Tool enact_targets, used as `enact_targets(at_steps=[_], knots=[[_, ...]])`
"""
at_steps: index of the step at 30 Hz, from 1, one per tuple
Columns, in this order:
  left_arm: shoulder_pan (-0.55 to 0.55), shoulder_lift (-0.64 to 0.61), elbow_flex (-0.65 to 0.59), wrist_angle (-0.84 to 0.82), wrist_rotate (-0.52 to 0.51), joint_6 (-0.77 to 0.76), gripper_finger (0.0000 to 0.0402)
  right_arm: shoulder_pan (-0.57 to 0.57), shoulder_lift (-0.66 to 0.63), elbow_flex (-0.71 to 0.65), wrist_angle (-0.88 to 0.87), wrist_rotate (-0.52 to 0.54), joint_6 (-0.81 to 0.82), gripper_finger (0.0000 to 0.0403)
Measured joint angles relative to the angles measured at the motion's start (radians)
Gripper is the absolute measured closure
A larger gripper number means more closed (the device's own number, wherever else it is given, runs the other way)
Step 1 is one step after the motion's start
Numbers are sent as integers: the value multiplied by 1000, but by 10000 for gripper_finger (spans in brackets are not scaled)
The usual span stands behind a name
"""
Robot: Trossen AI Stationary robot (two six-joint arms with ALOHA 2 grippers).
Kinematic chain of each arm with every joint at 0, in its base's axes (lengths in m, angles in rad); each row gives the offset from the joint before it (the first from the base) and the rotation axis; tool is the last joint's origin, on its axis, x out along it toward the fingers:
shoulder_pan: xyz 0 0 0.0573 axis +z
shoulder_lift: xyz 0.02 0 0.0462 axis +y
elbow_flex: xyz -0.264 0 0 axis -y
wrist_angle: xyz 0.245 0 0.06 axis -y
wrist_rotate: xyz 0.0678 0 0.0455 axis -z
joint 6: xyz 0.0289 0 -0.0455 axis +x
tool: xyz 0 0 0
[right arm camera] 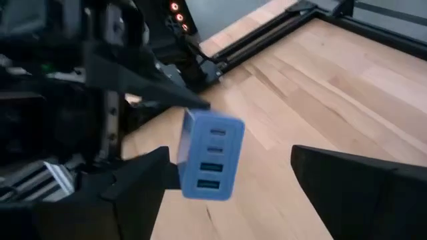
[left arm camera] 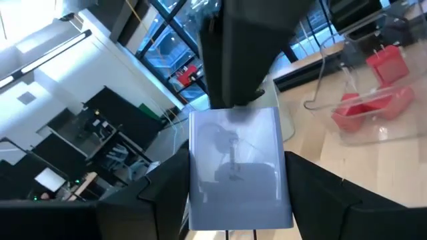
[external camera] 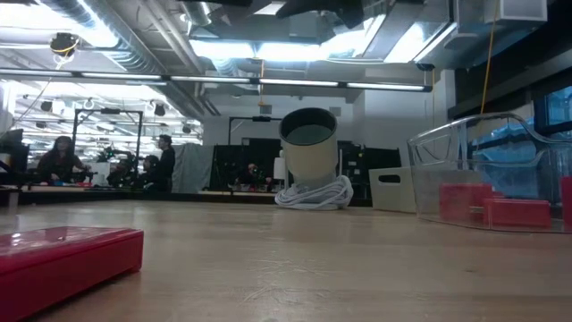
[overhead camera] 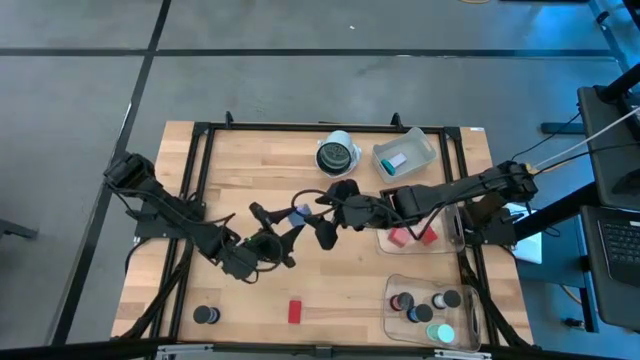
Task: Pick & Place Office items
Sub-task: Put the blue charger adapter into the top transparent bin
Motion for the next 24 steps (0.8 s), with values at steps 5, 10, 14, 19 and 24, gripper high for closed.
enact_targets(at_steps=[5, 10, 14, 19, 24], knots=[[36, 0, 0, 98, 83, 103, 190, 0, 8, 0, 12, 0, -26, 87], [64, 0, 0, 156, 124, 168, 190, 0, 10, 0, 17, 0, -92, 88], [67, 0, 0, 163, 124, 179, 190, 0, 10, 0, 17, 1, -106, 114], [67, 0, 0, 163, 124, 187, 190, -3, 10, 0, 18, 1, -101, 197], [68, 0, 0, 163, 98, 209, 188, -5, 9, 1, 39, 13, -74, 272]])
